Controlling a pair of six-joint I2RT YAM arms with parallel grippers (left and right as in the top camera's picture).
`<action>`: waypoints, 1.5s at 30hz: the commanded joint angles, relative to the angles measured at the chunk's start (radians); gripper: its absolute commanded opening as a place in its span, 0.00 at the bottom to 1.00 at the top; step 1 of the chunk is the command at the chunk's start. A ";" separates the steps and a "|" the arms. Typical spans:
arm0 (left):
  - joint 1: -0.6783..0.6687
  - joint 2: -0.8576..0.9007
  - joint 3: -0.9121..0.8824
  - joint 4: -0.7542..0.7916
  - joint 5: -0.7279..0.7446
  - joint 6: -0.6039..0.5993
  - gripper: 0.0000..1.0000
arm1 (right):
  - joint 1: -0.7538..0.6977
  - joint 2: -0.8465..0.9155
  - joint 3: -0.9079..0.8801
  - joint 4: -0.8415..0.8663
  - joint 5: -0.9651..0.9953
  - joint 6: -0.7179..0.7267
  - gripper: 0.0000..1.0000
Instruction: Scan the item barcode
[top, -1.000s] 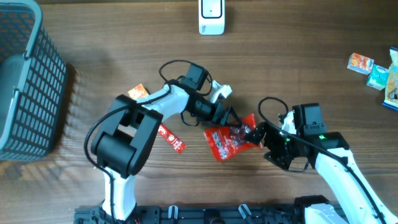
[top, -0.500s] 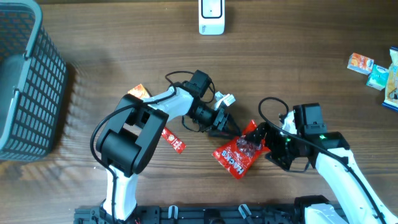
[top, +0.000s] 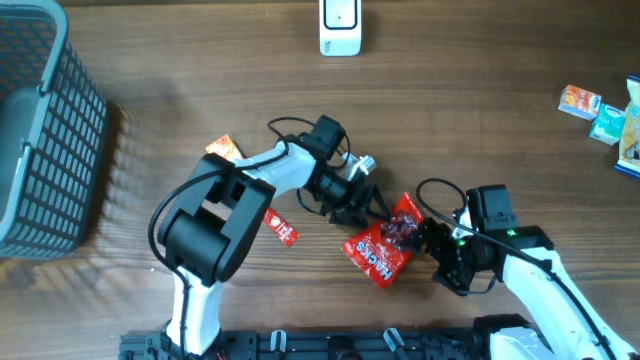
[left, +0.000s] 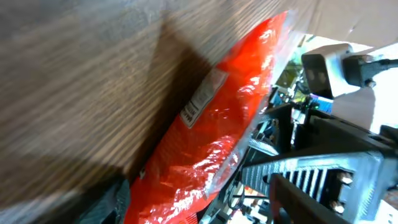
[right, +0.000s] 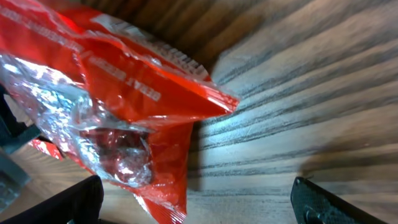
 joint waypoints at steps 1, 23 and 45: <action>-0.063 0.006 0.001 0.001 -0.026 -0.025 0.62 | -0.005 0.005 -0.006 0.019 -0.040 0.021 0.96; -0.053 0.006 0.001 0.046 0.039 -0.047 0.50 | -0.005 0.005 0.038 0.261 -0.107 -0.038 0.68; 0.092 0.006 0.001 -0.129 -0.022 -0.047 0.40 | 0.045 0.320 0.032 0.342 -0.177 -0.034 0.48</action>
